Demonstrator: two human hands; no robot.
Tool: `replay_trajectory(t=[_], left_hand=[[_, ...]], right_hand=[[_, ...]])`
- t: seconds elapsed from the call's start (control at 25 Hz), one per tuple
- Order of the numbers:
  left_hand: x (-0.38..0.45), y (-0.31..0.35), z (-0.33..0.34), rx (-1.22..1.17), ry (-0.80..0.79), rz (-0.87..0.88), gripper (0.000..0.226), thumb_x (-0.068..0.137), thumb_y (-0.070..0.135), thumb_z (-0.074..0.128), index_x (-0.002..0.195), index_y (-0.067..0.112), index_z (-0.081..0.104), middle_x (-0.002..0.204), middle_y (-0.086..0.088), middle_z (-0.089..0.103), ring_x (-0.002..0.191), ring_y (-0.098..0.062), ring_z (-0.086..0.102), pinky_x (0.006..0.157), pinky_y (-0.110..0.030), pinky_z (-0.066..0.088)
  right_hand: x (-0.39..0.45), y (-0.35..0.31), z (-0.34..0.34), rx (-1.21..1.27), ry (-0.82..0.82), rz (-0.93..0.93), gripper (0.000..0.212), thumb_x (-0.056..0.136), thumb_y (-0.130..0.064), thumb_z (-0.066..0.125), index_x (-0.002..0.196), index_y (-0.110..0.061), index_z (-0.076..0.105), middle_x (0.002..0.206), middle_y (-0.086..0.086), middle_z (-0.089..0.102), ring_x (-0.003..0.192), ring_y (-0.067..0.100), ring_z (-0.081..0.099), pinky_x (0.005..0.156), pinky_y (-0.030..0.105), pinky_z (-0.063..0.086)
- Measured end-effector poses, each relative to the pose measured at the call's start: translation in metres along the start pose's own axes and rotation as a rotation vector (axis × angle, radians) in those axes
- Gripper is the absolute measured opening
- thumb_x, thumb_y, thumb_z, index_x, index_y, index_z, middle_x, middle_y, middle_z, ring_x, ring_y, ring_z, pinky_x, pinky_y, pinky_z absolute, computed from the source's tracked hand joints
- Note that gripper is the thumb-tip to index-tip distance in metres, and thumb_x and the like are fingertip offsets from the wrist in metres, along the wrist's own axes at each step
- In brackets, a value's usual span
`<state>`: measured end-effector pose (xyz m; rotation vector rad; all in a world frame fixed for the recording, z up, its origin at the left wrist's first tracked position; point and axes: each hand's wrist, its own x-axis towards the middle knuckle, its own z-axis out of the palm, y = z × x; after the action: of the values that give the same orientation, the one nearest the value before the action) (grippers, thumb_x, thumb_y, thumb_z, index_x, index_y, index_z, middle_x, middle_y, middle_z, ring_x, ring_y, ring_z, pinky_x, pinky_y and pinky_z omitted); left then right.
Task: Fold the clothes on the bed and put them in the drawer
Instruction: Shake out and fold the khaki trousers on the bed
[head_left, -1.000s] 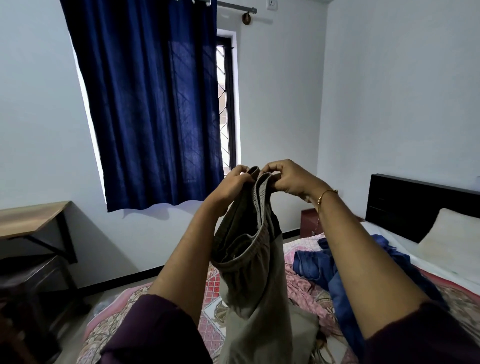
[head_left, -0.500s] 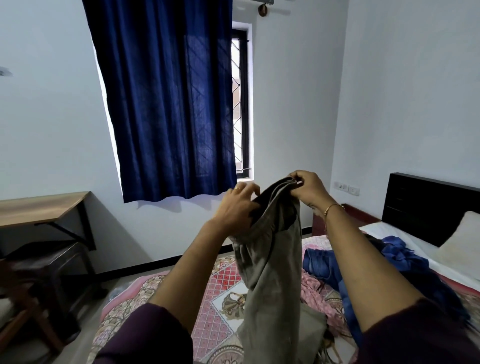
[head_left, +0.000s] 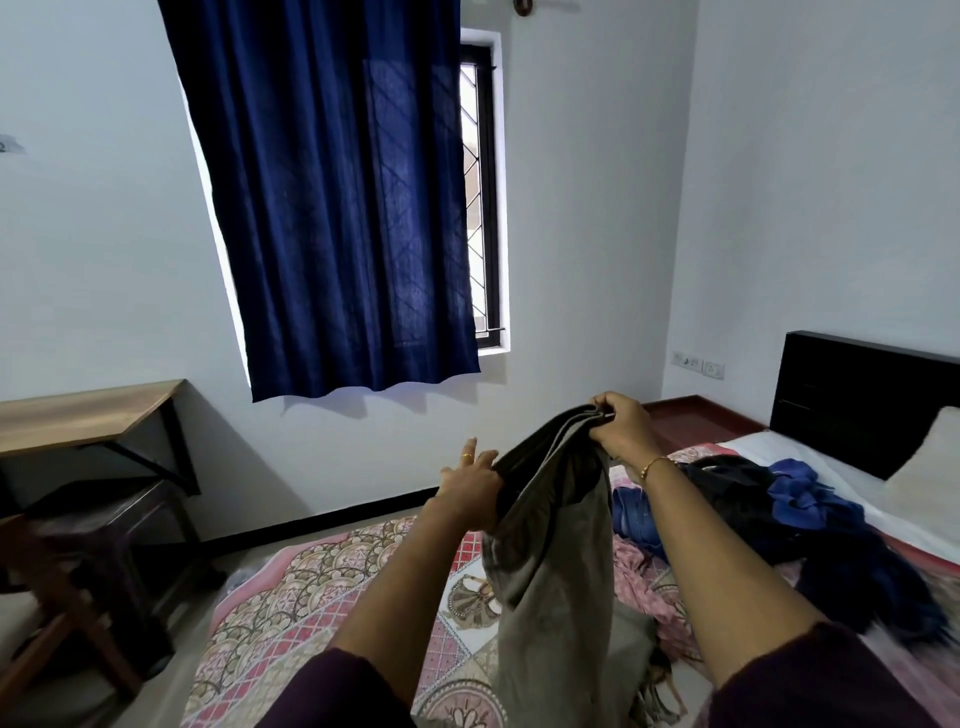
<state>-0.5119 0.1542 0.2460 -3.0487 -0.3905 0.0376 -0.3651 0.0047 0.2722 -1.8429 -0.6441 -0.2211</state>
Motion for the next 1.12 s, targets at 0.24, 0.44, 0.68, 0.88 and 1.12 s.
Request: replay_trajectory(t=[0.24,0.44,0.68,0.88,1.12], left_hand=[[0.002,0.004,0.008,0.001,0.038,-0.005,0.037,0.091,0.014,0.055,0.127,0.007,0.053,0.141,-0.011,0.039,0.143,-0.034,0.010,0.104,-0.054,0.037],[0.002,0.001,0.007,0.017,0.085,0.244,0.029,0.089,0.013,0.054,0.115,0.016,0.066,0.145,-0.001,0.037,0.136,-0.025,0.021,0.105,-0.037,0.035],[0.001,0.016,0.040,0.065,0.003,0.188,0.035,0.089,0.025,0.056,0.124,0.022,0.059,0.154,-0.003,0.021,0.145,-0.030,0.003,0.110,-0.045,0.032],[-0.002,0.029,0.043,0.121,0.131,0.235,0.037,0.091,0.026,0.055,0.128,0.026,0.054,0.158,-0.002,-0.005,0.143,-0.033,-0.018,0.109,-0.052,0.031],[0.011,0.035,0.068,0.002,-0.054,-0.004,0.051,0.092,0.034,0.053,0.138,0.014,0.044,0.158,-0.012,0.001,0.139,-0.044,-0.021,0.105,-0.058,0.034]], right_hand=[[-0.016,0.031,0.003,-0.046,0.038,0.109,0.026,0.068,0.013,0.064,0.092,0.004,0.065,0.085,0.011,0.060,0.081,0.018,0.052,0.068,0.022,0.037],[-0.017,0.050,-0.007,-0.042,0.030,0.119,0.024,0.067,0.012,0.064,0.086,-0.003,0.061,0.080,0.010,0.056,0.078,0.018,0.050,0.064,0.023,0.032],[-0.018,0.044,-0.001,0.025,0.079,0.073,0.027,0.069,0.018,0.057,0.094,0.010,0.061,0.083,0.010,0.057,0.080,0.018,0.050,0.070,0.024,0.037],[-0.022,0.044,-0.001,-0.003,0.017,-0.003,0.028,0.067,0.020,0.053,0.090,0.006,0.062,0.082,0.008,0.056,0.080,0.016,0.049,0.061,0.020,0.032],[-0.026,0.040,-0.001,-0.009,-0.017,-0.067,0.031,0.067,0.020,0.052,0.078,-0.009,0.053,0.077,0.008,0.054,0.075,0.017,0.048,0.057,0.007,0.035]])
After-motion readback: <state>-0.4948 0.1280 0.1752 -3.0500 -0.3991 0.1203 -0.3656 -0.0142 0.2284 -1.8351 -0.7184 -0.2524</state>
